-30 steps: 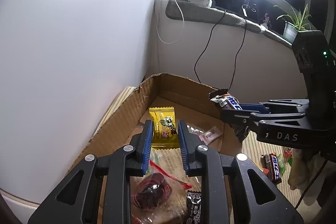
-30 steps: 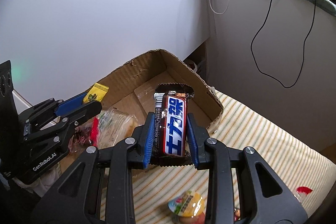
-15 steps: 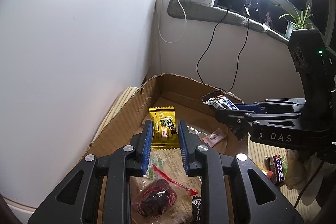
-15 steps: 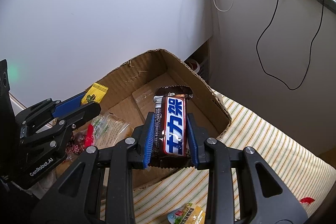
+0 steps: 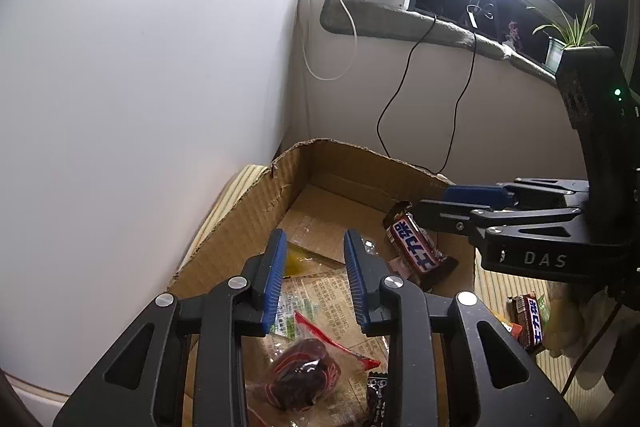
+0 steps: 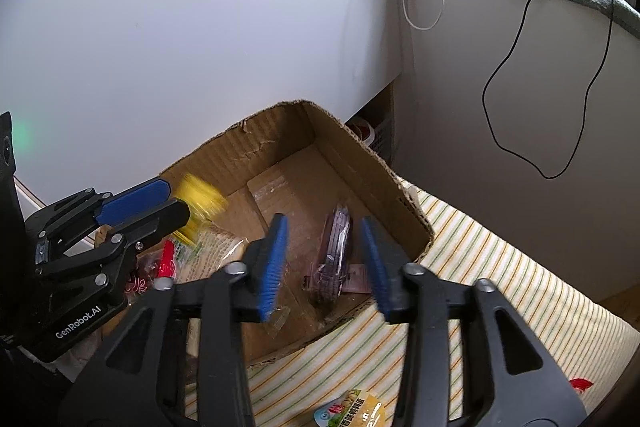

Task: Organize snacks
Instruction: 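Open both grippers to drop the yellow candy and chocolate bar into the box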

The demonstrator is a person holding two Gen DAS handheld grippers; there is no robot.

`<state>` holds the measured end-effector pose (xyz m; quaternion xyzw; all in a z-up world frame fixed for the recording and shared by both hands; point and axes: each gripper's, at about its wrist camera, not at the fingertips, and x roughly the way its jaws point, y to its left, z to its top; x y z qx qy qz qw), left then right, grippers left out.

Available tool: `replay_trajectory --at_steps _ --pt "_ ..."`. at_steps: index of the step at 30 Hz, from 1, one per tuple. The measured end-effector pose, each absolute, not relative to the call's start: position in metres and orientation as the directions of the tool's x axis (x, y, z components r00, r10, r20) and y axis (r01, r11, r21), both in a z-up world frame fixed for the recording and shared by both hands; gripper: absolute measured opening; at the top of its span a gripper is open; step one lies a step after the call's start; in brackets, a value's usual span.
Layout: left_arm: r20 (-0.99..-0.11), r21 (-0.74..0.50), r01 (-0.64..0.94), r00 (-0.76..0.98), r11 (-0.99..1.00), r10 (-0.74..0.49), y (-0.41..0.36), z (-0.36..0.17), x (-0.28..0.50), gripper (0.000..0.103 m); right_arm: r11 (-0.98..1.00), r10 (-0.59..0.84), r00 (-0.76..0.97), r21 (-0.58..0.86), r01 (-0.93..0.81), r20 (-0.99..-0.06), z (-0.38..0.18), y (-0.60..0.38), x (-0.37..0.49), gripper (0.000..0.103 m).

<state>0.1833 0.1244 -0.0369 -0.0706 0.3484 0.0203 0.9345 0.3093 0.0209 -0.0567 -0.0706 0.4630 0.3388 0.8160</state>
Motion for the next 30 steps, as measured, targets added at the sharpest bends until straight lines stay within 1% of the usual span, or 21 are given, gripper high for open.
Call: replay_trajectory --at_steps 3,4,5,6,7,8,9,10,11,12,17,30 --pt "-0.653 -0.117 -0.089 0.757 0.989 -0.009 0.124 -0.037 0.183 0.039 0.764 0.485 0.36 0.186 -0.618 -0.797 -0.052 0.019 0.309 0.055" --pt "-0.653 -0.116 -0.089 0.757 0.989 -0.009 0.124 -0.036 0.183 0.044 0.766 0.484 0.367 0.183 -0.616 -0.794 -0.051 0.018 0.309 0.057" --pt "-0.652 -0.115 -0.089 0.758 0.989 -0.008 0.124 -0.036 0.183 0.05 0.768 0.483 0.371 0.181 -0.614 -0.793 -0.05 0.018 0.31 0.06" --pt "-0.651 -0.114 -0.09 0.759 0.989 -0.006 0.123 -0.036 0.182 0.053 0.77 0.482 0.377 0.178 -0.612 -0.791 -0.048 0.017 0.31 0.065" --pt "-0.65 -0.113 -0.09 0.76 0.99 -0.005 0.123 -0.035 0.182 0.057 0.774 0.48 0.386 0.173 -0.61 -0.788 -0.047 0.016 0.31 0.068" --pt "-0.649 -0.112 -0.091 0.761 0.99 -0.004 0.123 -0.035 0.181 0.059 0.776 0.479 0.393 0.17 -0.607 -0.785 -0.046 0.015 0.31 0.074" --pt "-0.649 -0.109 -0.092 0.761 0.99 0.0 0.123 -0.034 0.18 0.064 0.779 0.479 0.401 0.168 -0.603 -0.781 -0.045 0.014 0.31 0.08" --pt "-0.648 -0.107 -0.095 0.762 0.99 0.003 0.123 -0.034 0.179 0.068 0.784 0.478 0.412 0.166 -0.598 -0.776 -0.043 0.012 0.311 0.083" --pt "-0.648 -0.106 -0.096 0.762 0.99 0.005 0.123 -0.033 0.179 0.07 0.787 0.477 0.418 0.165 -0.594 -0.773 -0.042 0.011 0.311 0.088" --pt "-0.649 -0.106 -0.098 0.761 0.989 0.006 0.123 -0.033 0.178 0.07 0.79 0.476 0.424 0.163 -0.591 -0.771 -0.04 0.01 0.311 0.09" --pt "-0.647 -0.105 -0.103 0.762 0.989 0.011 0.121 -0.03 0.173 0.071 0.803 0.465 0.444 0.153 -0.577 -0.766 -0.035 0.006 0.311 0.09" --pt "-0.606 -0.1 -0.072 0.796 0.992 -0.003 0.1 -0.008 0.142 0.071 0.819 0.442 0.505 0.104 -0.564 -0.742 -0.01 -0.019 0.28 0.091"
